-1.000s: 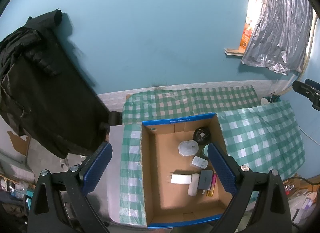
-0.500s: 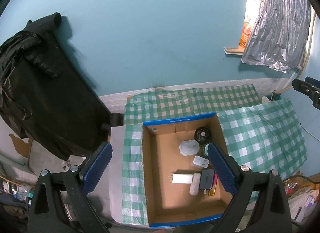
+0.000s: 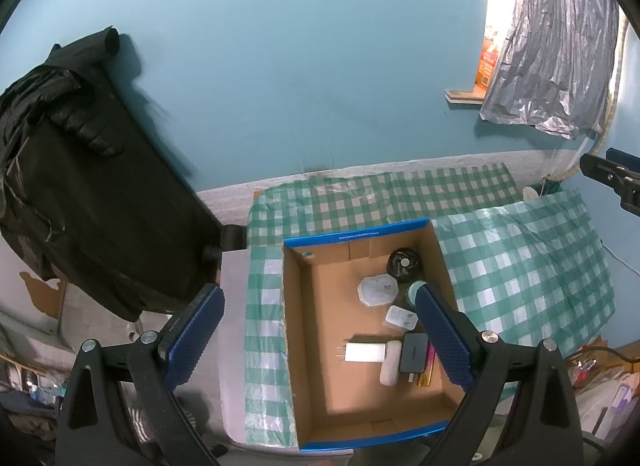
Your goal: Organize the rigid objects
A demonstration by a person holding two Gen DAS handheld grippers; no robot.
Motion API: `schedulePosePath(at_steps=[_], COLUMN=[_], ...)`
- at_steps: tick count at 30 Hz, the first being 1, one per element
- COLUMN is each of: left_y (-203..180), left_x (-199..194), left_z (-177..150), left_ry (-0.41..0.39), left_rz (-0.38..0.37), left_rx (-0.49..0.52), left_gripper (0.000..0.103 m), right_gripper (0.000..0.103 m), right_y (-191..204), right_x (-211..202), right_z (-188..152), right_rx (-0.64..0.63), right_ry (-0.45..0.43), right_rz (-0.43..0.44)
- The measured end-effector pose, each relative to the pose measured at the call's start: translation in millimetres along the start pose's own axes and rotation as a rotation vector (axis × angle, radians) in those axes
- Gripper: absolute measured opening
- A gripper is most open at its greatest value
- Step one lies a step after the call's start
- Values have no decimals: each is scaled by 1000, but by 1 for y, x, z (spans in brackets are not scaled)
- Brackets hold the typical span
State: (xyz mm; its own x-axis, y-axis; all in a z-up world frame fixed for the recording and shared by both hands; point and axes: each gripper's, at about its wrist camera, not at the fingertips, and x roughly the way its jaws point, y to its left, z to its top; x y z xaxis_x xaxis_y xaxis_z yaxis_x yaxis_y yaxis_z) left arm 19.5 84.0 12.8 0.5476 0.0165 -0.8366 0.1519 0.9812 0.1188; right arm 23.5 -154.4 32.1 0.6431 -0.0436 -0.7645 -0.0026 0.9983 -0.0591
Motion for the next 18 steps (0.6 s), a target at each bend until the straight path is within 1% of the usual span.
schedulePosePath(at_steps=[18], left_y=[-1], left_x=[-1], left_z=[-1], left_ry=[2], left_rz=[4], left_rx=[5], left_gripper=[97], right_gripper=[72], right_y=[0], right_x=[1], right_z=[-2], right_rx=[-5], right_ry=[6], right_rz=[2])
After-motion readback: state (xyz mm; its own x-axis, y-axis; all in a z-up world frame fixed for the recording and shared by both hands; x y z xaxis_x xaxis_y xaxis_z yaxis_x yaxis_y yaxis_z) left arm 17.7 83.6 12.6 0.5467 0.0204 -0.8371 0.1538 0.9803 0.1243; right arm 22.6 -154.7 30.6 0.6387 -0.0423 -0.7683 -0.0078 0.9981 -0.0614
